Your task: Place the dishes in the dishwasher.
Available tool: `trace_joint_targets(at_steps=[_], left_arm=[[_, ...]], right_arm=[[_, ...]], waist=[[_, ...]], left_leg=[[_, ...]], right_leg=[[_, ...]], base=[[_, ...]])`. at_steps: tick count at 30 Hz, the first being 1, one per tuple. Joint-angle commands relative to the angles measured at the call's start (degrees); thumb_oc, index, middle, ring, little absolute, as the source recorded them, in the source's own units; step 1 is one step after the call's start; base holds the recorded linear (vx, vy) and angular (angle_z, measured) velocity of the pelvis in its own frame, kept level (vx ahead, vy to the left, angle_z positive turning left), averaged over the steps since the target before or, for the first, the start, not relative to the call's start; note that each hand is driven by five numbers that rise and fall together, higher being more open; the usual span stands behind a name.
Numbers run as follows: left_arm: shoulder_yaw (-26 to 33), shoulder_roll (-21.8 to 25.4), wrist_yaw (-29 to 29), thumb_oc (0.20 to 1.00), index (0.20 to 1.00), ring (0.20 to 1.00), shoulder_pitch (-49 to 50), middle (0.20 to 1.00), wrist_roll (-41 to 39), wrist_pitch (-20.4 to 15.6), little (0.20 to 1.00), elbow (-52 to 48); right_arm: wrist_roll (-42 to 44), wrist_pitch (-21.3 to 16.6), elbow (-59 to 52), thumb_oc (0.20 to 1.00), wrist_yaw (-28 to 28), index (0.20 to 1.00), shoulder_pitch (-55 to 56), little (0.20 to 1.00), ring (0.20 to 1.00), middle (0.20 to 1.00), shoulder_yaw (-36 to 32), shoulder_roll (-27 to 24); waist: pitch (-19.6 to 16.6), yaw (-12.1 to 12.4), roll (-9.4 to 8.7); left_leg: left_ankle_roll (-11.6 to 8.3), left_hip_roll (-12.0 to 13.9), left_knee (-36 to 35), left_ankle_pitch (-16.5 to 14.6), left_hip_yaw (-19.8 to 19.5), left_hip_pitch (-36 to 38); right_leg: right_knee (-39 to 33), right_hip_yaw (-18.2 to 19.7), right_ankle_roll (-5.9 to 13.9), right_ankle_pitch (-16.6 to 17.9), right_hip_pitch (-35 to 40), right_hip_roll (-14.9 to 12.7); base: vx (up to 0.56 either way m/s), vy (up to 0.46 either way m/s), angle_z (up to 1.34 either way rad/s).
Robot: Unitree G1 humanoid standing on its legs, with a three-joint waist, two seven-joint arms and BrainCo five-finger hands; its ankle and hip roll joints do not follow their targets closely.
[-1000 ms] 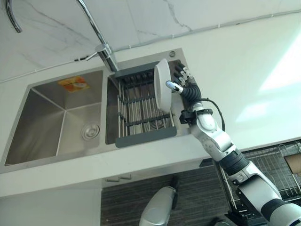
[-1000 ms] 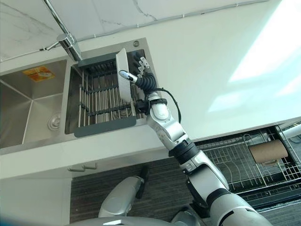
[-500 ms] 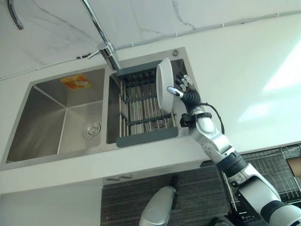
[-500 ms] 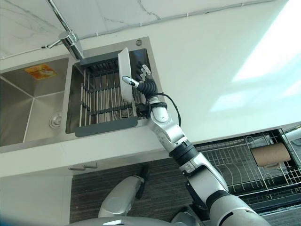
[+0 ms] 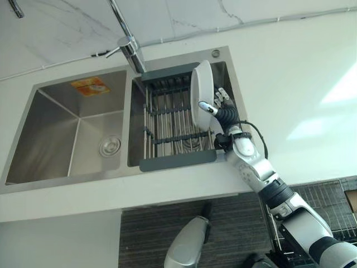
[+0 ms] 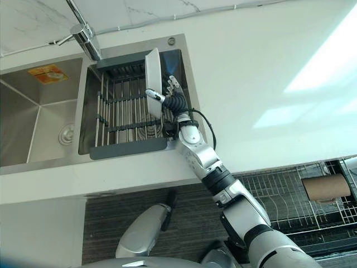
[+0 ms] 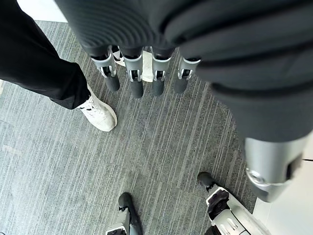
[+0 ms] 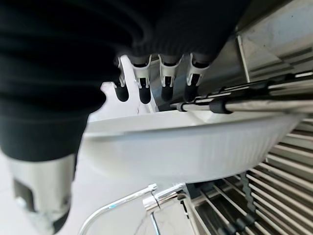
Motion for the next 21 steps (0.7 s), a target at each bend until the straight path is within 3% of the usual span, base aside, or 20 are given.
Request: trace_joint_targets(at_steps=[1, 11, 12, 13, 14, 21], left_arm=[[-3.37, 2.6, 0.27, 1.0, 1.0, 1.0, -0.63, 1.0, -0.77, 1.01, 1.0, 1.28], [-3.38, 2.79, -0.26, 1.0, 1.0, 1.0, -0.71, 1.0, -0.87, 0.99, 1.0, 1.22], [-3.54, 2.82, -0.37, 1.0, 1.0, 1.0, -0.93, 1.0, -0.94, 1.06, 1.0, 1.14], [-3.57, 2.87, -0.47, 1.0, 1.0, 1.0, -0.91, 1.0, -0.91, 0.94, 1.0, 1.14], [-3.67, 2.95, -0.54, 1.0, 1.0, 1.0, -1.05, 1.0, -1.05, 0.94, 1.0, 1.09], [-3.83, 3.15, -0.47, 1.0, 1.0, 1.0, -1.49, 1.0, -1.44, 1.0, 1.0, 1.06]], right_arm=[[0.14, -2.74, 0.49, 1.0, 1.45, 1.0, -4.02, 1.0, 1.0, 1.0, -0.16, 0.59], [-0.91, -2.18, 1.67, 1.0, 0.98, 1.0, -5.03, 1.0, 1.0, 1.0, -0.34, 0.27], [-1.42, -1.7, 2.33, 0.834, 0.87, 0.834, -5.4, 0.834, 0.834, 0.834, -0.35, -0.03], [-1.48, -1.65, 2.74, 0.944, 0.94, 0.944, -5.55, 0.944, 0.944, 0.944, -0.39, -0.34], [-1.81, -1.55, 3.23, 1.0, 0.65, 1.0, -5.92, 1.0, 1.0, 1.0, -0.38, -0.37], [-2.23, -1.7, 4.79, 1.0, 0.87, 1.0, -6.92, 1.0, 1.0, 1.0, -0.1, -0.69]], waist=[[0.36, 1.11, 0.84], [0.83, 1.49, 1.07], [0.98, 1.62, 1.11], [1.09, 1.72, 1.12], [1.23, 1.86, 1.14], [1.6, 2.12, 1.16]], left_leg=[[-1.74, 0.75, 0.85, -2.29, -1.52, 1.35], [-1.67, 0.43, 0.85, -2.03, -1.93, 0.71], [-1.65, 0.31, 0.85, -2.0, -1.98, 0.43], [-1.65, 0.29, 0.85, -1.97, -1.98, 0.32], [-1.65, 0.22, 0.85, -1.91, -2.02, 0.12], [-1.54, 0.08, 0.85, -1.78, -1.9, -0.46]], right_leg=[[-2.51, 2.59, 0.8, 8.87, -4.39, -1.52], [-2.51, 2.74, 0.91, 9.06, -4.84, -1.73], [-2.51, 2.69, 0.94, 9.07, -4.97, -1.85], [-2.51, 2.62, 0.97, 9.14, -5.01, -1.91], [-2.51, 2.53, 1.03, 9.26, -5.12, -1.99], [-2.51, 2.44, 1.15, 9.56, -5.52, -2.3]], base=[[0.0, 0.0, 0.0], [0.0, 0.003, 0.0], [0.0, 0.032, 0.0], [-0.01, 0.038, 0.01], [0.0, 0.0, 0.0], [0.0, 0.014, 0.01]])
